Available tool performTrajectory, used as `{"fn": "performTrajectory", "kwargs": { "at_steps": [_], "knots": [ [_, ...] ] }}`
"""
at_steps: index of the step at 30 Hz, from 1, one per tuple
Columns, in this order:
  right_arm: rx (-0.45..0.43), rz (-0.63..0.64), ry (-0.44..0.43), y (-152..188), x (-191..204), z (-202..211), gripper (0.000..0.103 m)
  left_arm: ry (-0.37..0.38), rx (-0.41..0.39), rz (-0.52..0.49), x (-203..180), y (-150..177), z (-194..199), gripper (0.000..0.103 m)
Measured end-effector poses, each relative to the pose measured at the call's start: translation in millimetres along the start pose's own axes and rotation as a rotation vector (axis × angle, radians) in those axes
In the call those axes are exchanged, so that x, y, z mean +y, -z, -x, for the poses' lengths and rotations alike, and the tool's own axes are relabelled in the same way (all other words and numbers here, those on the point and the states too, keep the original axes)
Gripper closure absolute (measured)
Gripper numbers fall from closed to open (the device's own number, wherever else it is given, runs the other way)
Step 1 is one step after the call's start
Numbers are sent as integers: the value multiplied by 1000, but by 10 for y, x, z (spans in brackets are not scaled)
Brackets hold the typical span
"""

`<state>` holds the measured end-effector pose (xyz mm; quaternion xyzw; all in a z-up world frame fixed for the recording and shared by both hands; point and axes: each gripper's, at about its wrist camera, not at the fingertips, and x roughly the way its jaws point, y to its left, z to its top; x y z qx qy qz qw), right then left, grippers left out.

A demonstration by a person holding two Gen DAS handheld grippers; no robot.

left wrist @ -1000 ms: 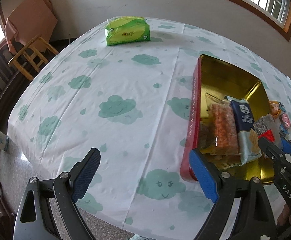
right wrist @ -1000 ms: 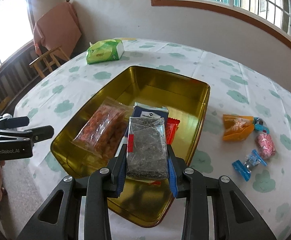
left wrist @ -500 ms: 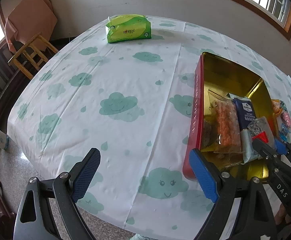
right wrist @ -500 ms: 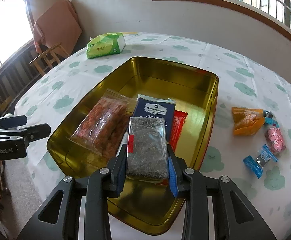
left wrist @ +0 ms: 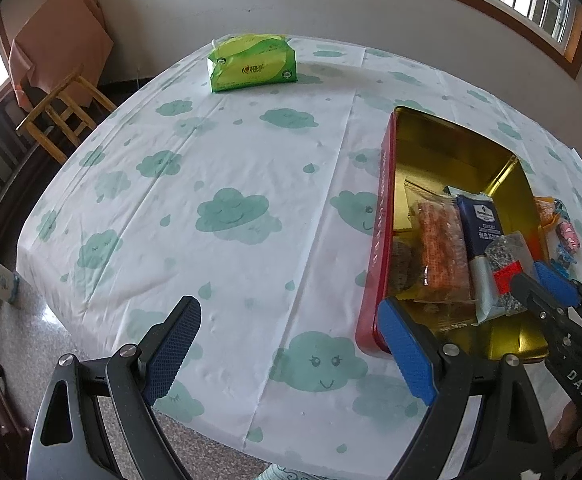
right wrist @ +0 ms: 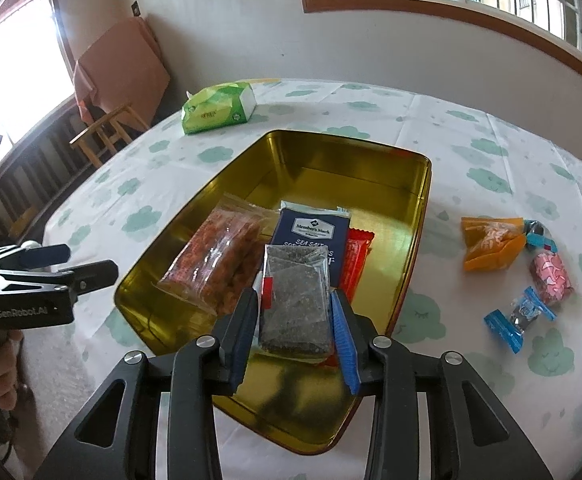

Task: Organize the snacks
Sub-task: 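Carry the dark snack bag into the gold tin and open the right tool, then grasp the pink-wrapped candy with the right tool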

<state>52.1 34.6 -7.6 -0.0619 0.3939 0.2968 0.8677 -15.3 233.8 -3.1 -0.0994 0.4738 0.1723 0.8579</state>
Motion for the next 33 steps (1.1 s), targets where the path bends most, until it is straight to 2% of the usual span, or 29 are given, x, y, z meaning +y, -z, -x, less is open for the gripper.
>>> {"fn": "performTrajectory", "kwargs": {
  "at_steps": [8,14,20,23,28,33],
  "knots": [
    [-99,-31,-11,-4,-210,333,53,10,-21,-24,-138,-17,96,15],
    [-139,-90,84,32,-754,566,50,29,-39,-57,-313,-37,163,15],
    [-119,-148,217,119,-1427,616,50,55,-58,-118,-600,-44,227,15],
    [-96,-162,250,147,-1700,579,50,71,-68,-159,-787,-48,255,15],
    [-45,-161,257,139,-2001,387,51,103,-92,-241,-1157,-40,321,15],
    [-23,-132,236,90,-2108,218,51,132,-96,-313,-1520,-51,318,15]
  ]
}}
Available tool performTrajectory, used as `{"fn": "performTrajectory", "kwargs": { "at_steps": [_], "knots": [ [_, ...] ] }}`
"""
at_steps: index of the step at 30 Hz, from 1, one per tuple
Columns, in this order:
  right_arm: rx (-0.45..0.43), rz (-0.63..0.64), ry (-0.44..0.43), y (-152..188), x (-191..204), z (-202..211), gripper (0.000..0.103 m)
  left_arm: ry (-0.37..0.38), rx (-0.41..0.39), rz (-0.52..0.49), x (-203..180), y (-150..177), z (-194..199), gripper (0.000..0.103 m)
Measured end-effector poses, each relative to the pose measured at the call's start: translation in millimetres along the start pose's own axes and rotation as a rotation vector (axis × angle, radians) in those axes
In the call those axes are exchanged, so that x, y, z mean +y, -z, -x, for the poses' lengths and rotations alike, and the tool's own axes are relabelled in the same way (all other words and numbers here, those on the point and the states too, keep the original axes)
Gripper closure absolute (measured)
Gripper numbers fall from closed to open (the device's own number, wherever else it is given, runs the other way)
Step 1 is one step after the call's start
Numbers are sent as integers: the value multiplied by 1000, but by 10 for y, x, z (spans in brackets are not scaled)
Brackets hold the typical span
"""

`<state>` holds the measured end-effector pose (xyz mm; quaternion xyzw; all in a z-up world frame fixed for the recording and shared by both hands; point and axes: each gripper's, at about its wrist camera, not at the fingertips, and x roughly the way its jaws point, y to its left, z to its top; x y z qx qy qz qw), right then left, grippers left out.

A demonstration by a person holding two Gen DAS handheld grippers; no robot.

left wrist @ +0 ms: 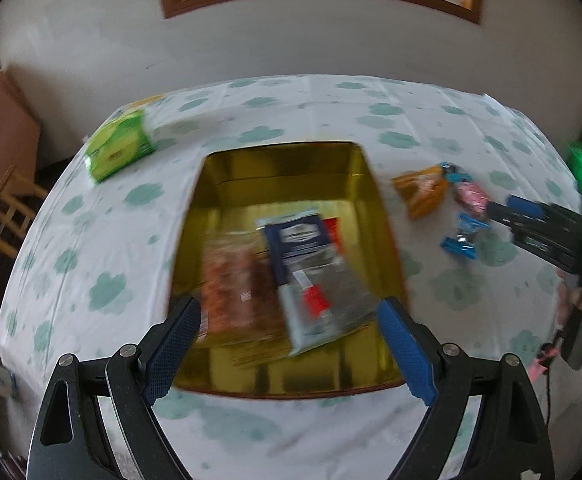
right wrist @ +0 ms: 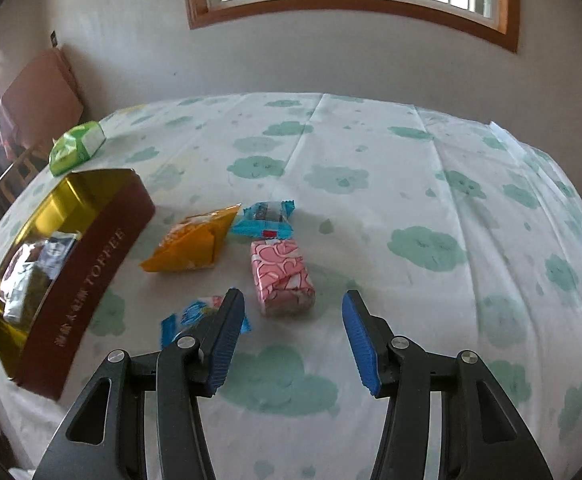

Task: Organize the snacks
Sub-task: 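Grasp the pink-wrapped candy with the right tool, then grasp the blue-wrapped candy with the left tool while the right tool holds the pink candy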

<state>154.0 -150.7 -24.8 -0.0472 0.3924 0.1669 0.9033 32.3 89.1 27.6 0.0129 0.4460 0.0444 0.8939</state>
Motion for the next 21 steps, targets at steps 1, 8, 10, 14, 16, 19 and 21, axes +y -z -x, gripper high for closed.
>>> {"fn": "performTrajectory", "kwargs": {
  "at_steps": [1,8,10,14,16,19,21],
  "knots": [
    [1,2,-4,-14,-1,-30,51,4,1,-9,-52,-12,-14,15],
    [24,19,-38,-118,-24,-276,57,47,7,-96,-502,-124,-137,15],
    [29,28,-57,-122,-11,-321,62,58,3,-122,-636,-157,-176,15],
    [15,47,-53,-84,6,-325,72,83,-8,-147,-833,-192,-231,15],
    [9,47,-39,-37,-21,-279,72,103,-4,-157,-953,-212,-267,15],
    [0,23,-3,51,-157,-176,72,134,-15,-173,-1100,-232,-303,15],
    [-3,-14,21,106,-295,-116,72,159,-23,-179,-1200,-248,-356,15]
  ]
}}
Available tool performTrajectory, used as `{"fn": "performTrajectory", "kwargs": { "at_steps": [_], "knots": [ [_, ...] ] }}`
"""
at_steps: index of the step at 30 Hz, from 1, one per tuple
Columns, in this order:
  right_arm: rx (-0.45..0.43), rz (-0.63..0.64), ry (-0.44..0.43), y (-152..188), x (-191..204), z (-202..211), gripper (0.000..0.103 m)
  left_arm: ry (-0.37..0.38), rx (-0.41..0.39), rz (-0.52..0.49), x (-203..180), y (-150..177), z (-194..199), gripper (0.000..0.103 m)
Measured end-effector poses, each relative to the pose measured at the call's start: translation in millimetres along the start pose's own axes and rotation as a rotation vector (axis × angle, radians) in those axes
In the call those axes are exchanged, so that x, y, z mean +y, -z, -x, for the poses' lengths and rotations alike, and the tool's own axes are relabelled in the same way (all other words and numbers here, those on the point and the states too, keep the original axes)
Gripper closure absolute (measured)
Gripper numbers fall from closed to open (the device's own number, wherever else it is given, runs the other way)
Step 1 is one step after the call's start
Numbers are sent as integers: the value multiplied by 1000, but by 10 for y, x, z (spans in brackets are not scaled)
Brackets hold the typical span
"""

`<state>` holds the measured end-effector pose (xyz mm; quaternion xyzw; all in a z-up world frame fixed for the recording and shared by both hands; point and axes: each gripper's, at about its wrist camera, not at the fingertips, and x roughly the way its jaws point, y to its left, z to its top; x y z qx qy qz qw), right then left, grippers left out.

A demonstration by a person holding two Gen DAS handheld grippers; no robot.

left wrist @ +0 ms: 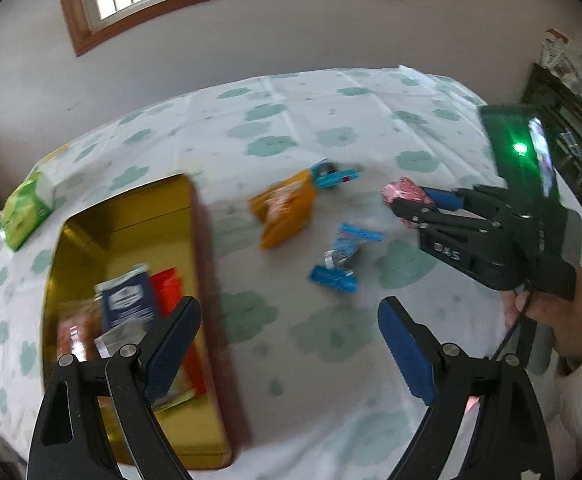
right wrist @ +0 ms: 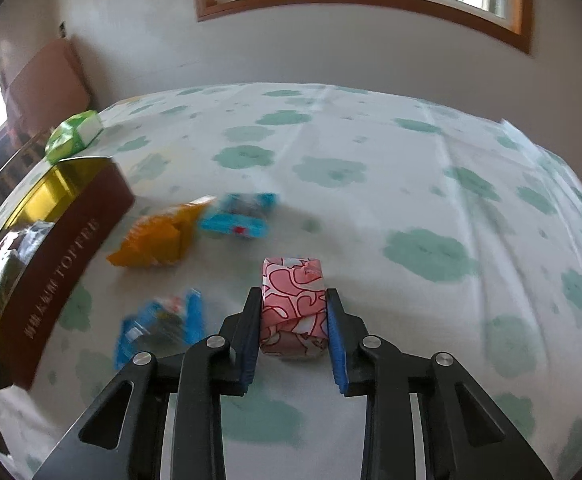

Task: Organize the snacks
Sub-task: 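Grasp the blue-wrapped candy with the left tool while the right tool holds the pink candy, then carry the blue-wrapped candy into the gold tin and open the left tool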

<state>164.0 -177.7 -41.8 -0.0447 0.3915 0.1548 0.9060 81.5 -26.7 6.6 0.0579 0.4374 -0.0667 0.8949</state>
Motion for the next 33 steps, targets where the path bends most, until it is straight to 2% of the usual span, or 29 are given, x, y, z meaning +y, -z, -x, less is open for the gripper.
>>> {"fn": "performTrajectory", "kwargs": {
  "at_steps": [5,8,13,18,22,23,25,26,33],
  "knots": [
    [-8,-103,80,209,-429,206,72,28,5,-1,-115,-57,-189,18],
    [-12,-131,107,307,-557,307,72,17,22,-5,-153,-108,-349,29],
    [-16,-158,108,372,-617,376,72,30,59,0,-158,-172,-584,44],
    [-13,-169,93,400,-656,381,72,48,72,2,-185,-231,-716,47],
    [-8,-180,80,403,-672,368,72,66,84,3,-207,-296,-794,55],
    [-8,-179,81,401,-672,365,72,71,91,2,-215,-307,-816,58],
    [-8,-178,82,405,-672,368,72,84,105,10,-219,-317,-853,73],
    [-8,-179,81,403,-674,366,72,91,111,15,-219,-313,-863,76],
    [-7,-175,86,409,-675,371,72,90,109,26,-226,-243,-809,77]
  ]
}}
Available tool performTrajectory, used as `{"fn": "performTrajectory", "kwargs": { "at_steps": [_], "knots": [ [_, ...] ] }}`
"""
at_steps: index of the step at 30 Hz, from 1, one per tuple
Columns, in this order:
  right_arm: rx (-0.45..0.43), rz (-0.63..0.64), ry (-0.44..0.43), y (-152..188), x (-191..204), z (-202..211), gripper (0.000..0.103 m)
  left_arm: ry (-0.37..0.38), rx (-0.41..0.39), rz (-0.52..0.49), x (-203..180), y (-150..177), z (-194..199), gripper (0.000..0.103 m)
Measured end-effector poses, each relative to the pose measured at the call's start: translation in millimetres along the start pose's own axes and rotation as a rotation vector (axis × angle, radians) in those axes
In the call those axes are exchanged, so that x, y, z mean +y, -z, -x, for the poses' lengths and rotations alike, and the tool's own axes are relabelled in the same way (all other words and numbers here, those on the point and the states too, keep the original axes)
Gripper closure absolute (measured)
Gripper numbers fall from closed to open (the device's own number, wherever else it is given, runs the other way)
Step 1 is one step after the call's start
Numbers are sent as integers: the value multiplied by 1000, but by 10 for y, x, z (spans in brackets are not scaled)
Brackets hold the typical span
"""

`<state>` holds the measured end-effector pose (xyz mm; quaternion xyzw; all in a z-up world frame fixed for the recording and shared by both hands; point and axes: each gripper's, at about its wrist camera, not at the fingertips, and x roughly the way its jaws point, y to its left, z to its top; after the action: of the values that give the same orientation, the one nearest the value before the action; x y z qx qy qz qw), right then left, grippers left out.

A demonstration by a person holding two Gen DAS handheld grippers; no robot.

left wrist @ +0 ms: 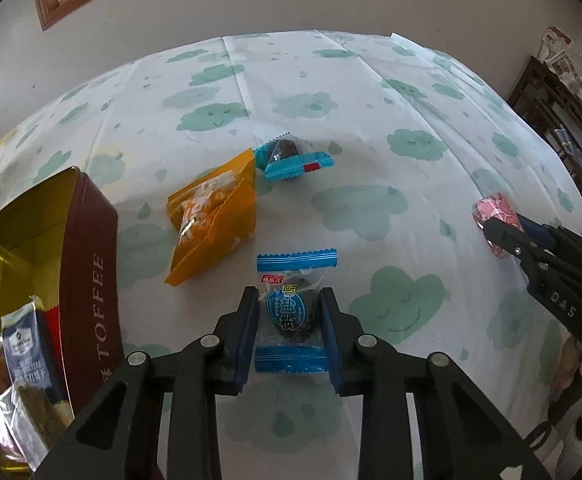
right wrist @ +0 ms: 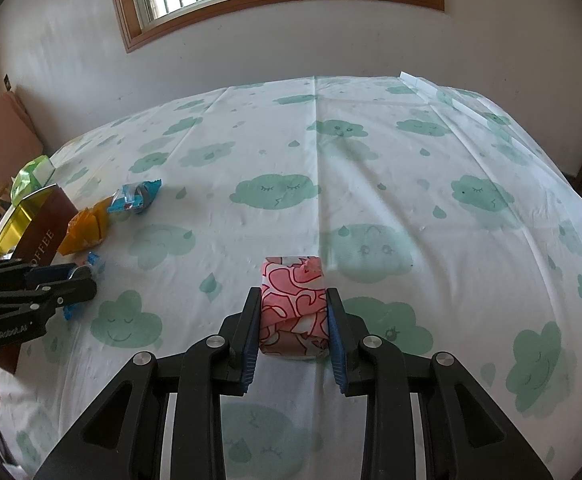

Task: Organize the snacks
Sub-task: 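Carry the blue-wrapped candy into the gold tin and open the left tool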

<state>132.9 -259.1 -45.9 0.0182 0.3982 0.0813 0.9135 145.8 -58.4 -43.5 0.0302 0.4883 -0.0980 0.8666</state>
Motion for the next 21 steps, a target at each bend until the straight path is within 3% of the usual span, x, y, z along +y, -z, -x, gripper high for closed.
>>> {"fn": "performTrajectory", "kwargs": {
  "at_steps": [21],
  "knots": [
    [14,73,80,-6,153,-43,70,-34,-52,68,91,370,624,77]
  ]
}}
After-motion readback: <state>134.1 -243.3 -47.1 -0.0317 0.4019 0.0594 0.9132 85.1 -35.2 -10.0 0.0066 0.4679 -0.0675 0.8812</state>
